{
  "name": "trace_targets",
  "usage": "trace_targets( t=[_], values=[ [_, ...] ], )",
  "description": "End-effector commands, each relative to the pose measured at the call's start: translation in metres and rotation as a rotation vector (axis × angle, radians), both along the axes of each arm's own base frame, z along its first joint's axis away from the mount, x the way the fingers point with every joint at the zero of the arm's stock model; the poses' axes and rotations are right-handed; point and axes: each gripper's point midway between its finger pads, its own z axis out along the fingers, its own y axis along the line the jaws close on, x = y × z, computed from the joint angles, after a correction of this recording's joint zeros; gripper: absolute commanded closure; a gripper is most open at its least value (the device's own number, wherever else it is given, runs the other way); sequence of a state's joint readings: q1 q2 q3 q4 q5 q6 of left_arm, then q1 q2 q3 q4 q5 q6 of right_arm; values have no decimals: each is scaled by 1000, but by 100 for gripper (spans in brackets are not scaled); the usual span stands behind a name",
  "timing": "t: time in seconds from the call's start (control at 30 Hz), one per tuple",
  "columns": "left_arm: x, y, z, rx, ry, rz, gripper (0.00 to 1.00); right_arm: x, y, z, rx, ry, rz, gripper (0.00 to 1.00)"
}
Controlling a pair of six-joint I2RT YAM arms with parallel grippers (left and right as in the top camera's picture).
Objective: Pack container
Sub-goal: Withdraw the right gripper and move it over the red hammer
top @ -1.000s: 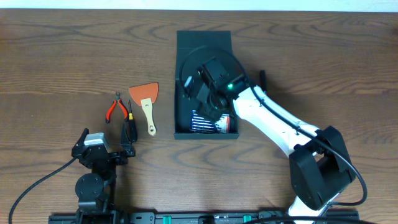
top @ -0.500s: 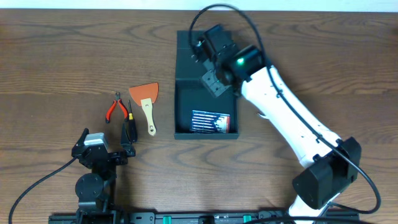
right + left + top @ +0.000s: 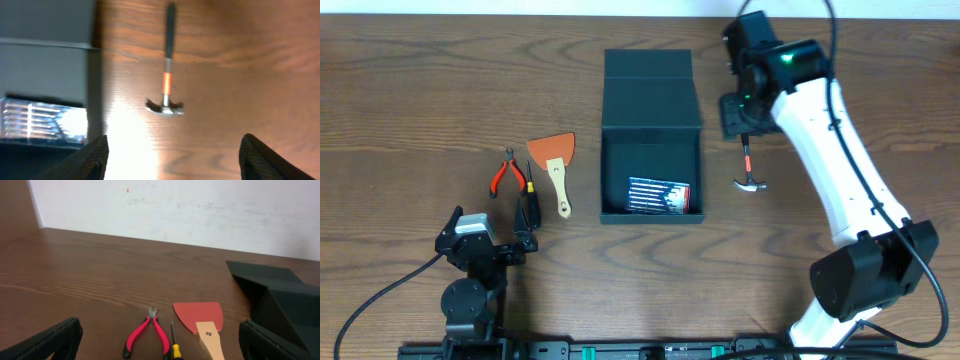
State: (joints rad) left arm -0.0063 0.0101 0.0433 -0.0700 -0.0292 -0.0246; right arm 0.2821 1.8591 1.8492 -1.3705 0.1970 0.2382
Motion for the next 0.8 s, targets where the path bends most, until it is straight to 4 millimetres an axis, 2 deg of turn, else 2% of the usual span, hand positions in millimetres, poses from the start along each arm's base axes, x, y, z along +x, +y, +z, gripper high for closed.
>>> trace_targets(
  t=[0.0, 0.07, 0.2, 0.23, 0.37, 0.5, 0.63, 0.77],
  values=[
    [0, 2, -17, 14, 42, 8, 1, 3, -16, 1, 13, 4, -75, 28],
    [0, 2, -18, 14, 43, 8, 1, 2, -25, -1, 10, 15, -100, 24],
    [0, 2, -18, 14, 43, 8, 1, -2, -36, -11, 36, 49, -134, 3],
    [0, 2, -17, 14, 42, 8, 2, -3, -37, -13, 37, 55, -139, 1],
    [0, 2, -17, 14, 42, 8, 1, -8, -44, -32, 30, 91, -155, 1],
    [0, 2, -18, 14, 43, 8, 1, -20, -47, -62, 18, 146, -161, 1],
    [0, 2, -17, 14, 42, 8, 2, -31, -45, -95, 33, 186, -160, 1],
    [0, 2, -17, 14, 42, 8, 1, -42, -40, -118, 77, 223, -161, 1]
  ],
)
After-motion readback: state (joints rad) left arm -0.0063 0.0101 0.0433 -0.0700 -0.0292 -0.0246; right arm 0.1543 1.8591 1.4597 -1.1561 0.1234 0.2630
